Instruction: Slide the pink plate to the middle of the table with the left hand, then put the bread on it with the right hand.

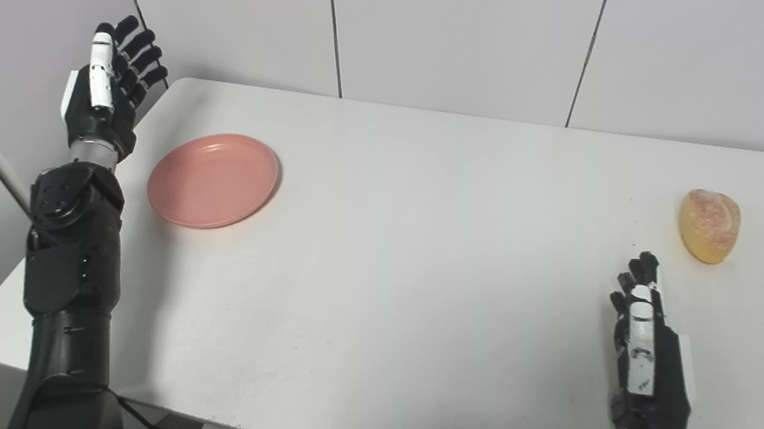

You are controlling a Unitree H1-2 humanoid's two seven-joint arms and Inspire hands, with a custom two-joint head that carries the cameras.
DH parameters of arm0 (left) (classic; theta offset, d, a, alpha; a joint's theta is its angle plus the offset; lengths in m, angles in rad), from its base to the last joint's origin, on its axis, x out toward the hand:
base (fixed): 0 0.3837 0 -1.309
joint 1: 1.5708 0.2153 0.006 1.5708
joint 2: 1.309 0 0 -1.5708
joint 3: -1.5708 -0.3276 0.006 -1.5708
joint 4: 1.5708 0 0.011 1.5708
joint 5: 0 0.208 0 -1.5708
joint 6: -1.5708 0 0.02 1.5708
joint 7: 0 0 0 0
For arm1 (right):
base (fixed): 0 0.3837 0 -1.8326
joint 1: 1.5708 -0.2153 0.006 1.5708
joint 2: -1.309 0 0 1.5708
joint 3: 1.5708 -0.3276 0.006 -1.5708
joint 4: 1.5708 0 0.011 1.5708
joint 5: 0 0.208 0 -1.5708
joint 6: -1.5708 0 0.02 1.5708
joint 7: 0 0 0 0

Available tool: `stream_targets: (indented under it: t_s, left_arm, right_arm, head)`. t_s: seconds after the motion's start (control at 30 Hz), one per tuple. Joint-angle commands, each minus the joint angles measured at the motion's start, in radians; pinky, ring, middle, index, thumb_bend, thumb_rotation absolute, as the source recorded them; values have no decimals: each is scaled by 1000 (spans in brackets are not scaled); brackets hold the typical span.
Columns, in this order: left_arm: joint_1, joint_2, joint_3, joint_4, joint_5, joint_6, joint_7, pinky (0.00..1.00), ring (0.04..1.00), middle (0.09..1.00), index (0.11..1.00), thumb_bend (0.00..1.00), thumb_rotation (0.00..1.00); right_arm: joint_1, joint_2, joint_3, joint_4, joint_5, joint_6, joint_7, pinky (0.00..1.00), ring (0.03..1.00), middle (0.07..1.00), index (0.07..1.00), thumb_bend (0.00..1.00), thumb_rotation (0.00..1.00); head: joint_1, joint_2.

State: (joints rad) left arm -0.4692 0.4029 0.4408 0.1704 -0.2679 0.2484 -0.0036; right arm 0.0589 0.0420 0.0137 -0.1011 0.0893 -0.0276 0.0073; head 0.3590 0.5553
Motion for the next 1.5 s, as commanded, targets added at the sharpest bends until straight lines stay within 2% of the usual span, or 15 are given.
stream_targets:
  t_s: [0.0,0.83,1.07,1.17,1.47]
  left_arm:
    - [-27,34,7,-8,-12,-43,-4,849,873,875,866,381,1000]
    - [0,51,46,134,-46,-77,-5,837,848,847,841,361,1000]
    - [19,56,50,163,-61,-91,-13,848,863,867,860,342,1000]
    - [23,55,54,173,-68,-98,-14,836,869,872,863,325,967]
    - [43,43,57,194,-79,-118,-11,882,873,867,864,368,1000]
  right_arm:
    - [7,-10,-16,29,11,14,3,1000,995,1000,998,165,1000]
    - [11,-20,-13,16,6,21,3,1000,996,1000,1000,174,1000]
    - [11,-18,-16,14,9,25,0,1000,993,1000,997,181,1000]
    - [11,-19,-14,11,12,26,4,1000,995,1000,999,177,1000]
    - [14,-24,-13,3,14,26,7,1000,997,1000,1000,180,1000]
  head:
    - [2,1]
    - [7,13]
    - [4,18]
    - [6,18]
    - [5,24]
